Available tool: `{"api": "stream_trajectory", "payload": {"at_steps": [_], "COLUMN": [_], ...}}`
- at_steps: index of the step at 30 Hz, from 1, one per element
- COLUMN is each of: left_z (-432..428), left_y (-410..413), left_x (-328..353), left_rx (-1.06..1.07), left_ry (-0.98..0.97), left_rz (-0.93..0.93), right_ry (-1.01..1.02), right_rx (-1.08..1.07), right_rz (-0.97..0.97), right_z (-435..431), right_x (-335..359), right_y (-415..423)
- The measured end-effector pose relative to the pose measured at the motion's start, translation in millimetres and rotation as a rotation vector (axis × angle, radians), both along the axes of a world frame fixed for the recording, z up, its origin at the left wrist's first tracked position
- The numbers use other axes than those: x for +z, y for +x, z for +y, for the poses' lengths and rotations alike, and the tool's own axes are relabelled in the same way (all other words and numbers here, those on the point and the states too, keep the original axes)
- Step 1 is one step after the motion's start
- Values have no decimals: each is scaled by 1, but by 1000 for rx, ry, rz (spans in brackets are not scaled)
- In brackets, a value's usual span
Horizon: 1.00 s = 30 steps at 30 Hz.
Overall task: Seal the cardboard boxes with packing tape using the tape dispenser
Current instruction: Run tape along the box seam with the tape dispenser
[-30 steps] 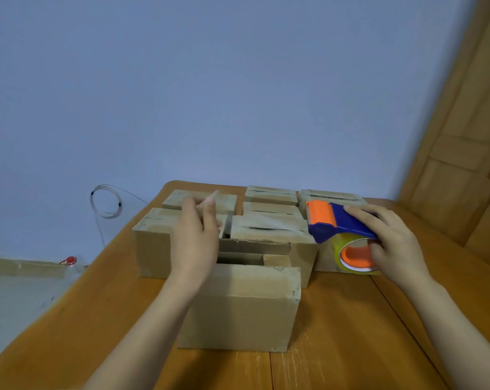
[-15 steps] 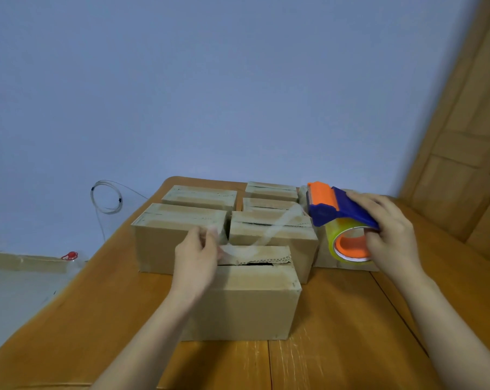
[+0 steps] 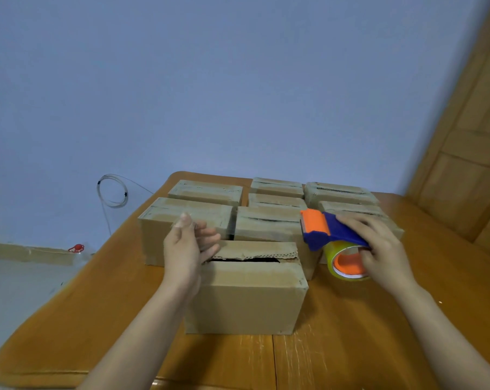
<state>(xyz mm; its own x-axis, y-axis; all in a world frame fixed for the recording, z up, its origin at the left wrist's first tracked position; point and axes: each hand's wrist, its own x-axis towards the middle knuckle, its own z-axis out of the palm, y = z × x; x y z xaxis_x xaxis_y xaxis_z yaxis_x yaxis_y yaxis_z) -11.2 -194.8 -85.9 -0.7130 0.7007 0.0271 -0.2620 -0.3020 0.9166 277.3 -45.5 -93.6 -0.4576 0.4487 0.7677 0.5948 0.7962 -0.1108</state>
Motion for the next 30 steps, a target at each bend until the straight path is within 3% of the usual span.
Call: {"api": "stream_trajectory", "payload": {"at_steps": [12,22,30], "left_z": [1,4,1], "left_y": [0,0,1], "left_x": [-8,-6,-7], "left_rx": [72,106,119], "left_ry": [68,59,108], "left_rz": [45,-21,-31], "right_ry": [-155,-47,-122], "right_rx": [57,92,116], "right_rz": [-30,-164,-110], "right_z": [3,3,9], "right_x": [-26,-28,-35], "right_y": [8,18,8]}}
